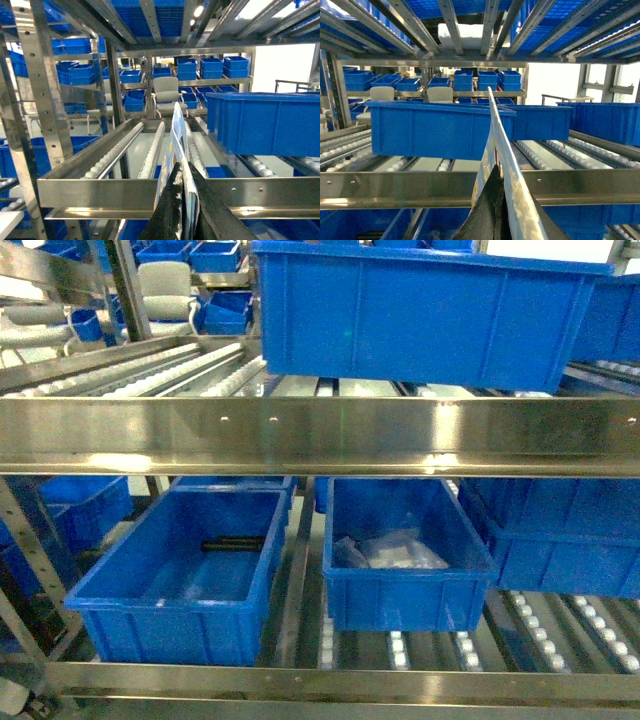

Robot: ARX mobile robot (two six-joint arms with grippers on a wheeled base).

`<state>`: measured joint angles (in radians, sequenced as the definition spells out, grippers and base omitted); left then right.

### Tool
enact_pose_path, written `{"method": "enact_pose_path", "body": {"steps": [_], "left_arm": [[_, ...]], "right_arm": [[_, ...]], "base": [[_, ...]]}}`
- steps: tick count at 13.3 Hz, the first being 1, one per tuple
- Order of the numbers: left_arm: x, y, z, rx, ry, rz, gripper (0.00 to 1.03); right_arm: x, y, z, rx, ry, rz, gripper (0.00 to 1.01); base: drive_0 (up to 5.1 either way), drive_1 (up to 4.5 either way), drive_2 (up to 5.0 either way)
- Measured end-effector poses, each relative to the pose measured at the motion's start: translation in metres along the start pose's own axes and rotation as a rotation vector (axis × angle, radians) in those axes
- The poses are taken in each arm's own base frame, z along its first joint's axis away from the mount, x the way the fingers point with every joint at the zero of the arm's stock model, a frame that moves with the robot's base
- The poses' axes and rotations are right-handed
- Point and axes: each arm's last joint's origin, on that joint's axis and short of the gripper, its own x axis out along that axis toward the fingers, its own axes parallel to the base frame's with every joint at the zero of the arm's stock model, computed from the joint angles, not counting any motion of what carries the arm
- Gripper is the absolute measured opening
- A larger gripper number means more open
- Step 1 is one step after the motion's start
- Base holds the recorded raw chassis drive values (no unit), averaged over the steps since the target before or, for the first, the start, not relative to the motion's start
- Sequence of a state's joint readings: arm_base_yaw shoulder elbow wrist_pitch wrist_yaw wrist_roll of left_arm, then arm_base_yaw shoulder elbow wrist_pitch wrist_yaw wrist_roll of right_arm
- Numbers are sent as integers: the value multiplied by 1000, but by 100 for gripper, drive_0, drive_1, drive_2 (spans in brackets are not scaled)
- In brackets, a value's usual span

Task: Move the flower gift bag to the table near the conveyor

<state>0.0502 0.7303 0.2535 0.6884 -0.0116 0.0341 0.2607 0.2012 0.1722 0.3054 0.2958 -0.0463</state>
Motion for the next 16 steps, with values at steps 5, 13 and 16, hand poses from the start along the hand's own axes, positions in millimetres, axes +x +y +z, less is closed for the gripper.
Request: {"method": "enact_pose_path", "body": {"steps": [5, 13, 16], "left_arm": [[0, 0, 0, 0, 2, 0, 2], [0, 0, 0, 0, 0, 0, 2], [0, 0, 0, 0, 1, 0, 2]], "right_arm": [[0, 0, 0, 0, 0, 0, 2], [0, 0, 0, 0, 0, 0, 2], [0, 0, 0, -1, 3, 0, 2]], "base": [[-449, 89, 404], [-471, 81, 379], [-486, 88, 358]]}}
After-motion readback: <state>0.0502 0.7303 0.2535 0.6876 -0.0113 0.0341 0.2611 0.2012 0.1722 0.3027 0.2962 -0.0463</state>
